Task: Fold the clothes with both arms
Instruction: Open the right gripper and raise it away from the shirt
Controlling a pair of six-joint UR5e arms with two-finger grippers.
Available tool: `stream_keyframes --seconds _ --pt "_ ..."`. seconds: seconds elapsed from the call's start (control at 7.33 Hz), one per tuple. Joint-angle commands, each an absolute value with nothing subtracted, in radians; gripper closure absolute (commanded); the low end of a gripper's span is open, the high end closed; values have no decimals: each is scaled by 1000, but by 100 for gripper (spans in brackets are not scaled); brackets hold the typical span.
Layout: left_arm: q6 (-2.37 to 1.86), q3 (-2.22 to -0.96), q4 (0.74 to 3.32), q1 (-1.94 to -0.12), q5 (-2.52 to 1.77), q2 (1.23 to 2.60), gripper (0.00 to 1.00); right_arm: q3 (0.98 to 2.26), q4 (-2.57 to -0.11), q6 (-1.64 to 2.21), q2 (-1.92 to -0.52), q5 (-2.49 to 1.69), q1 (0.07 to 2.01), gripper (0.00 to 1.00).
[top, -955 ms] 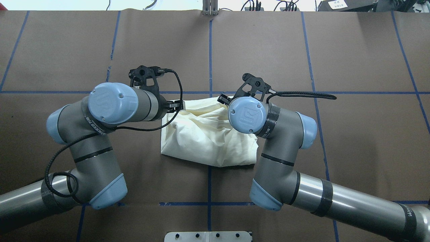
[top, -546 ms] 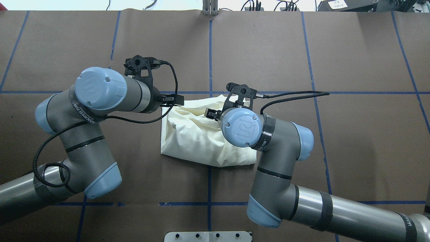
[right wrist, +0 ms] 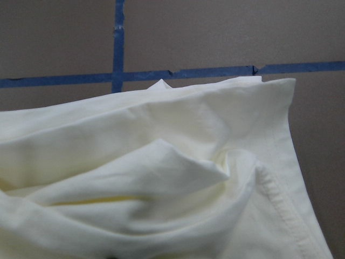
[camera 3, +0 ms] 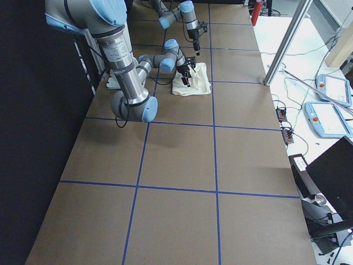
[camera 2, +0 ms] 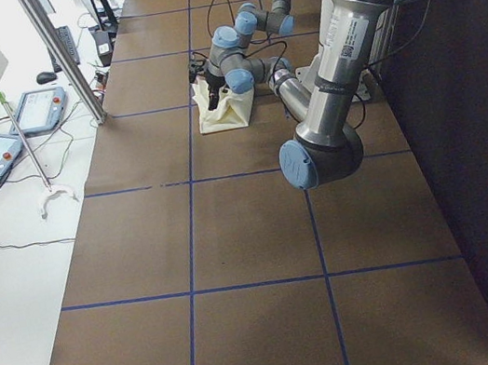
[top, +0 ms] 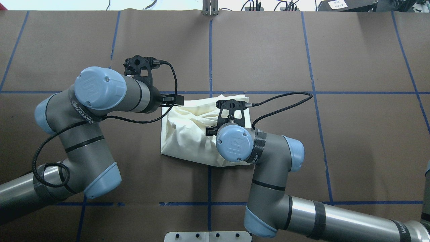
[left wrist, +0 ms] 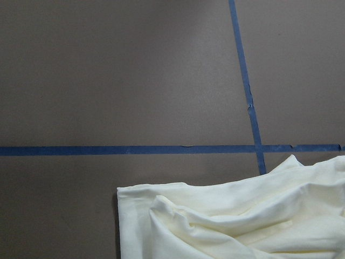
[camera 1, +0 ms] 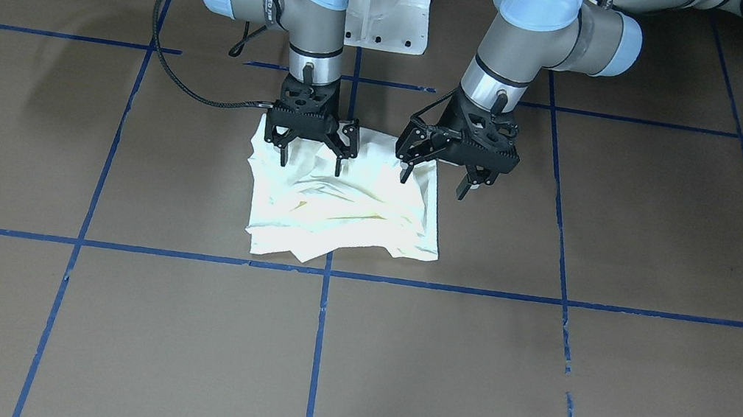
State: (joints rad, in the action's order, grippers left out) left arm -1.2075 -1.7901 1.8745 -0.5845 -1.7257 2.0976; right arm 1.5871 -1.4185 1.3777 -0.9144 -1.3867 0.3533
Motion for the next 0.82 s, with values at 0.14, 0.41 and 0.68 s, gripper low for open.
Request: stream_keyframes --seconds 0.14,0.41,0.68 --pt "-1212 -1792 1875 -584 -1726 2095 0 1400 -1416 1361 -823 -1390 476 0" --pt "-1213 -1793 1875 -583 -1726 2095 0 1339 -1414 1304 -811 -1400 552 0" --pt "-1210 -1790 1893 -578 -1726 2086 0 1360 -1361 1283 -801 -1605 635 0"
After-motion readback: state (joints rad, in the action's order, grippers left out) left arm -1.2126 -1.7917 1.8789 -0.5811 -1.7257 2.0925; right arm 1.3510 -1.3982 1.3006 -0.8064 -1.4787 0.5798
